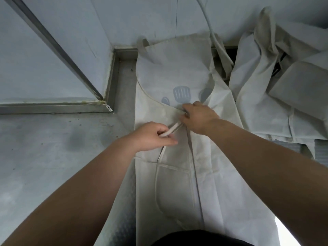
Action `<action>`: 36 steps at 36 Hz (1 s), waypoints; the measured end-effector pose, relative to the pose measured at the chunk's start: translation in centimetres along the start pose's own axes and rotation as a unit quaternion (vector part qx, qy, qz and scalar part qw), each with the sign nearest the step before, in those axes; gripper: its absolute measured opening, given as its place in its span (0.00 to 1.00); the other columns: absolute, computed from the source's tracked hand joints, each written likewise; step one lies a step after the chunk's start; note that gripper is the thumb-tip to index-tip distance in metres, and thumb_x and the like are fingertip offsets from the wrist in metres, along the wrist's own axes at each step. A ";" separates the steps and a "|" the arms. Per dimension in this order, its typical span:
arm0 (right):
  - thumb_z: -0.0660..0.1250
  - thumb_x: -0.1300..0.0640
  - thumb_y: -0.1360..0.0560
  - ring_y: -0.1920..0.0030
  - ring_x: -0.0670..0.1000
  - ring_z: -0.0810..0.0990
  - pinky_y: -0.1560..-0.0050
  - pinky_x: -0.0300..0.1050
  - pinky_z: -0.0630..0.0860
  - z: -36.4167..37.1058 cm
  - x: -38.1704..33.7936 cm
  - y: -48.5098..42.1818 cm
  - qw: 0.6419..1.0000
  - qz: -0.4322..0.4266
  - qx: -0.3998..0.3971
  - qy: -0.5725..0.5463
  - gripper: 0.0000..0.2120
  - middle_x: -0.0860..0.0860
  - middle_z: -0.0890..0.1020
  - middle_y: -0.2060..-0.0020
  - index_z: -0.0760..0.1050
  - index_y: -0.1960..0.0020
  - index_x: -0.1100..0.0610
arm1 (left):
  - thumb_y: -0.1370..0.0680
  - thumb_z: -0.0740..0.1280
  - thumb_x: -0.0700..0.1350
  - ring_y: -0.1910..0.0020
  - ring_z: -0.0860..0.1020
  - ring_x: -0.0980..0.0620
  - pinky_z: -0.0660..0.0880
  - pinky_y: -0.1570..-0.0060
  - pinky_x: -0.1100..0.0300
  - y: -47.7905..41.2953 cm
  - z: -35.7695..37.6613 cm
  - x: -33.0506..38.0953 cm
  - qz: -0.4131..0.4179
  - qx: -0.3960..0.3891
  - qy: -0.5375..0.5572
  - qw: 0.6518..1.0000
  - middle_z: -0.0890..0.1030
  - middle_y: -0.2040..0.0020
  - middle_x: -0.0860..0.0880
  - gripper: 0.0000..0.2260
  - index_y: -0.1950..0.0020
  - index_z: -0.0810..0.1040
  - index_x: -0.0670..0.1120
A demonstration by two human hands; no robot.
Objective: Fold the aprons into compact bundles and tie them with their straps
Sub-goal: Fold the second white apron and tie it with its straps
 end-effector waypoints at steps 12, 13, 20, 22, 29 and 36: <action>0.57 0.56 0.22 0.43 0.56 0.74 0.44 0.48 0.65 0.3 -0.8 -1.2 0.993 0.107 0.012 -0.052 0.06 0.52 0.76 0.48 0.70 0.47 0.53 | 0.23 0.67 0.49 0.71 0.69 0.58 0.65 0.70 0.68 -1.1 -0.9 -1.6 0.006 0.081 -0.065 0.995 0.72 0.71 0.54 0.08 0.62 0.78 0.51; 0.57 0.57 0.22 0.45 0.56 0.75 0.45 0.47 0.67 0.0 -0.8 -1.1 0.992 0.097 0.018 -0.078 0.07 0.53 0.76 0.49 0.70 0.45 0.55 | 0.23 0.66 0.48 0.71 0.69 0.58 0.64 0.72 0.69 -1.2 -1.0 -1.6 0.001 0.085 -0.071 0.994 0.72 0.71 0.54 0.09 0.63 0.76 0.51; 0.65 0.65 0.28 0.71 0.48 0.67 0.68 0.40 0.64 -2.9 -1.3 -0.1 0.888 0.089 0.006 -0.451 0.13 0.52 0.68 0.72 0.67 0.69 0.56 | 0.21 0.63 0.46 0.59 0.76 0.45 0.69 0.61 0.57 -1.6 -2.0 -1.0 -0.018 0.148 -0.115 0.982 0.79 0.61 0.45 0.09 0.57 0.78 0.45; 0.64 0.68 0.29 0.74 0.49 0.65 0.67 0.42 0.67 -3.6 -1.3 0.3 0.831 0.105 -0.021 -0.547 0.13 0.53 0.67 0.74 0.66 0.68 0.57 | 0.20 0.62 0.47 0.53 0.77 0.44 0.70 0.57 0.57 -1.8 -2.4 -0.9 -0.034 0.160 -0.128 0.978 0.81 0.54 0.43 0.09 0.53 0.79 0.44; 0.62 0.70 0.27 0.71 0.49 0.70 0.64 0.44 0.79 -6.0 1.3 1.8 0.799 0.167 -0.017 -0.578 0.09 0.54 0.69 0.71 0.69 0.64 0.60 | 0.21 0.63 0.48 0.51 0.77 0.43 0.65 0.61 0.60 -2.3 -3.0 -0.6 -0.069 0.171 -0.164 0.969 0.81 0.52 0.43 0.10 0.53 0.79 0.43; 0.64 0.58 0.25 0.56 0.55 0.77 0.63 0.41 0.69 -8.4 6.6 2.6 0.954 0.223 0.131 -0.150 0.06 0.56 0.76 0.57 0.75 0.51 0.60 | 0.20 0.61 0.46 0.46 0.77 0.41 0.71 0.51 0.57 -2.4 -4.1 0.1 -0.092 0.240 -0.179 0.950 0.81 0.46 0.40 0.11 0.48 0.80 0.41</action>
Point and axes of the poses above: each hand's wrist, its own y-axis away from the middle knuckle, its own z-axis out of the palm, x = y × z, the point moved 3 cm from there along -y, towards the middle knuckle
